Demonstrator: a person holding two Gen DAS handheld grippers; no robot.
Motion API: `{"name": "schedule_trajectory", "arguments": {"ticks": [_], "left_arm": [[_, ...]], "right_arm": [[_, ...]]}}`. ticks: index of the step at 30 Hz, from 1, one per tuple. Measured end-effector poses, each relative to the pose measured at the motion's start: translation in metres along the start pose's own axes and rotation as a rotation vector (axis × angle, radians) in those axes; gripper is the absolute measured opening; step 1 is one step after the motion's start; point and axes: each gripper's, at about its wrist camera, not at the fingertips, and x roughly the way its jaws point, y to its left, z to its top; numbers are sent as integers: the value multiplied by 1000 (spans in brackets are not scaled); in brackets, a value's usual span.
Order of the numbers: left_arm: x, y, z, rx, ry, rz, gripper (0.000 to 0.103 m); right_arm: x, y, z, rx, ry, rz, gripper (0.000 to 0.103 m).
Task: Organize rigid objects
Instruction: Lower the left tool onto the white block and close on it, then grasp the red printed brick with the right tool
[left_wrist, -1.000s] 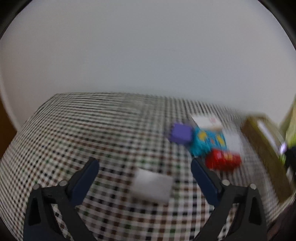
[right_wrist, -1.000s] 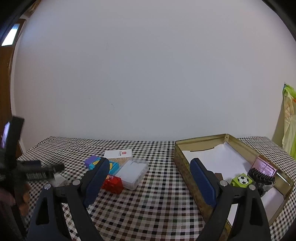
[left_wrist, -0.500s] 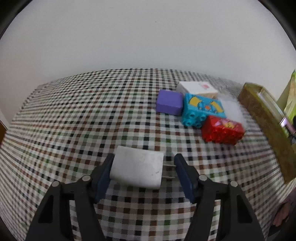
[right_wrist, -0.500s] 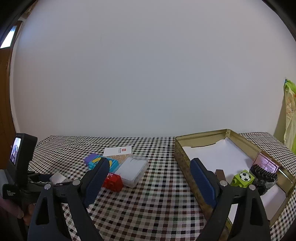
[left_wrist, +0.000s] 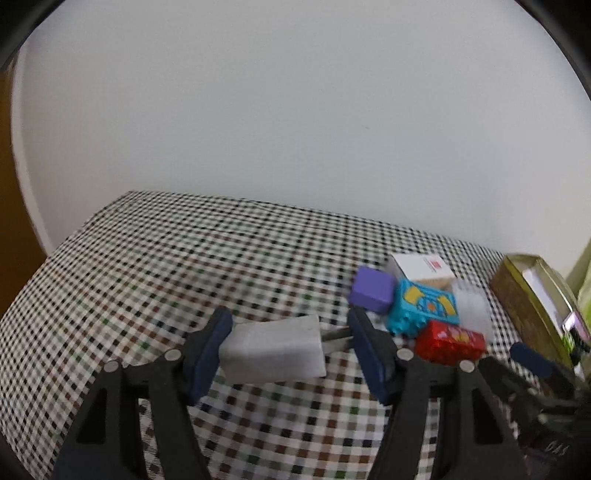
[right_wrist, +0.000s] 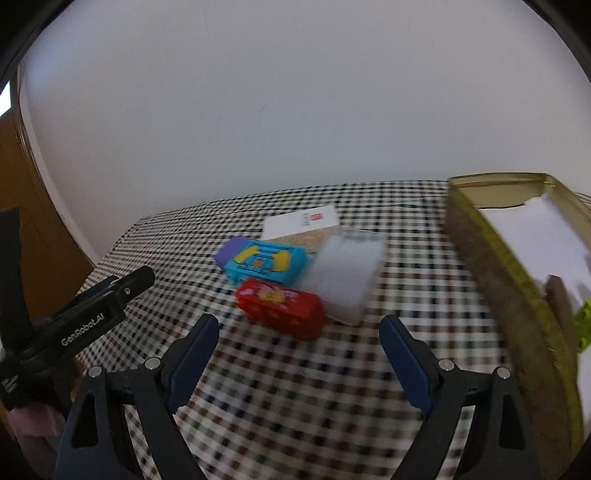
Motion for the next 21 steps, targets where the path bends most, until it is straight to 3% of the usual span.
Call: {"name": "schedule_trajectory", "arguments": {"ticks": [4, 11, 15, 21], "left_arm": [[10, 11, 3, -27, 26, 46, 65], [10, 15, 5, -17, 14, 57, 65], [9, 11, 1, -15, 25, 45, 65], [11, 12, -1, -4, 21, 58, 65]], "right_arm": [[22, 16, 2, -24, 63, -44, 90], [57, 29, 8, -10, 169, -113, 90], [55, 27, 6, -22, 169, -129, 70], [36, 27, -4, -47, 146, -62, 70]]}}
